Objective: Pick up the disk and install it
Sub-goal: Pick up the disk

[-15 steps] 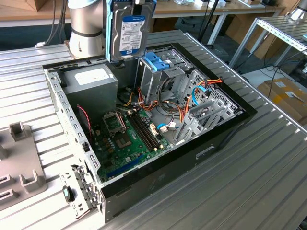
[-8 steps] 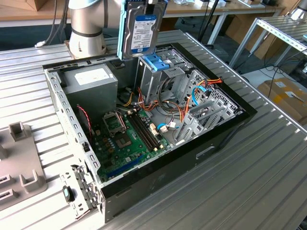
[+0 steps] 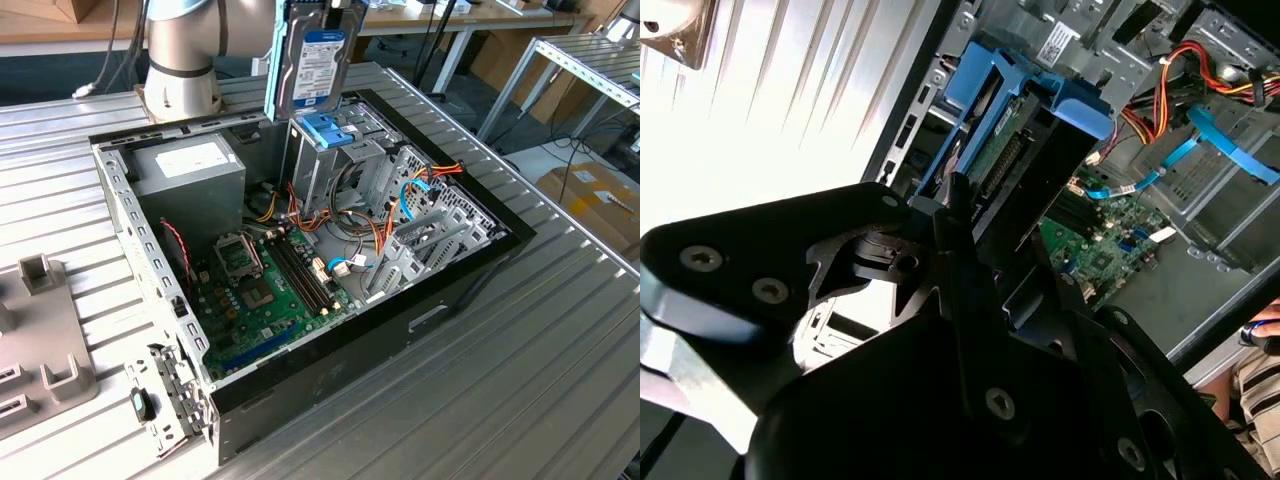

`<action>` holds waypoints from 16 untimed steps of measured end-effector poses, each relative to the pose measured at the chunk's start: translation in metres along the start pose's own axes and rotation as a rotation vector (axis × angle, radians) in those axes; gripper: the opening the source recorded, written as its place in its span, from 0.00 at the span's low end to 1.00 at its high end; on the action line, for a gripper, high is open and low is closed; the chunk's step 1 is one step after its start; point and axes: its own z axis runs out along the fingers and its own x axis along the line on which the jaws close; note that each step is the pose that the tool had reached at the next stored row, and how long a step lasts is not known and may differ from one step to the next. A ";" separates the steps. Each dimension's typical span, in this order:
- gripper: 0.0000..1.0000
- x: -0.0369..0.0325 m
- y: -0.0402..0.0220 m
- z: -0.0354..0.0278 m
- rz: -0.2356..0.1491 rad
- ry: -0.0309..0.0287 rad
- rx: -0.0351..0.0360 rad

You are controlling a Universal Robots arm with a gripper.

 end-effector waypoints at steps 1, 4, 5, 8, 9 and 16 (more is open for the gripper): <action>0.35 -0.0001 -0.0043 0.0000 0.000 0.0000 0.0000; 0.35 -0.0004 -0.0161 -0.0001 0.000 0.0001 0.0000; 0.35 -0.0005 -0.0189 -0.0002 0.000 0.0002 0.0000; 0.35 -0.0007 -0.0289 -0.0002 0.000 0.0001 0.0000; 0.35 -0.0008 -0.0327 -0.0002 0.000 0.0001 0.0000; 0.35 -0.0010 -0.0425 -0.0003 0.000 0.0001 0.0000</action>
